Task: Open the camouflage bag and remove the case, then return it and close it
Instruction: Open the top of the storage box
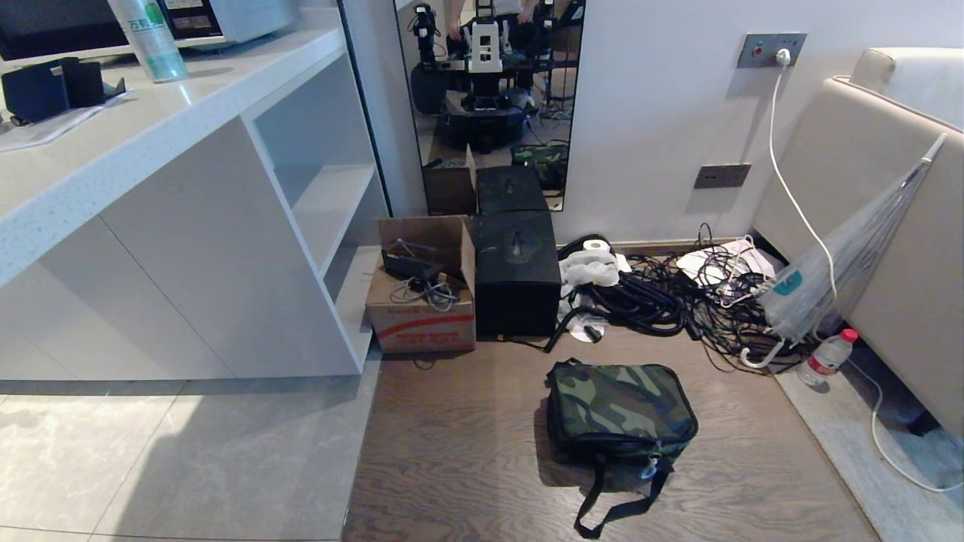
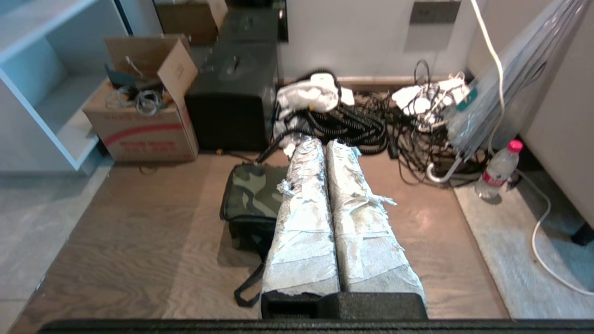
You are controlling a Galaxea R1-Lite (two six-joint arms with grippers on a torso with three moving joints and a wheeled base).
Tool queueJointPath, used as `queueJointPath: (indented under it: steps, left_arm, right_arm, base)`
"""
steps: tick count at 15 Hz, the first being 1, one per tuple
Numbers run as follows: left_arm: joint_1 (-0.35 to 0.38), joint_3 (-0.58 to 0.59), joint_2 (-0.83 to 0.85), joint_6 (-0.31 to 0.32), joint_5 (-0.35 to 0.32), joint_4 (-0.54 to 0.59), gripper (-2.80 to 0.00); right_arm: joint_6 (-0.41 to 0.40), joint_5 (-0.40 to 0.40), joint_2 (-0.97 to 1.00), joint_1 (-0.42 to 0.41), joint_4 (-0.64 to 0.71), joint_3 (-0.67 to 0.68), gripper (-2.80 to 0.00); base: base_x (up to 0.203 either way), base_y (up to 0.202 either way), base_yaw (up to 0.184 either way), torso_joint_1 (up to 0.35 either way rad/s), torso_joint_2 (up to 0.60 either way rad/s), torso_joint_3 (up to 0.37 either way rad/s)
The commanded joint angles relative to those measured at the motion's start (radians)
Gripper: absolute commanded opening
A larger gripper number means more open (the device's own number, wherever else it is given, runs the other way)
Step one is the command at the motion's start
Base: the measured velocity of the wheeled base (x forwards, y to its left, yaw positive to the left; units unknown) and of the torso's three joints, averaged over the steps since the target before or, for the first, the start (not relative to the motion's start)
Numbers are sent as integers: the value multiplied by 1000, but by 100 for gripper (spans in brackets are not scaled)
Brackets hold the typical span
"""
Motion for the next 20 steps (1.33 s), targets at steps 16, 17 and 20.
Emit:
queueJointPath:
  steps: [16, 17, 20]
  left_arm:
    - [0, 0, 0, -1, 0, 0, -280]
    - [0, 0, 0, -1, 0, 0, -280]
    - [0, 0, 0, -1, 0, 0, -280]
  right_arm:
    - [-1, 0, 1, 0, -1, 40, -280]
    - [0, 0, 1, 0, -1, 40, -280]
    - [0, 0, 1, 0, -1, 40, -280]
  base:
    - [0, 0, 0, 3, 3, -198]
    - [0, 0, 0, 2, 6, -198]
    - [0, 0, 0, 0, 6, -195]
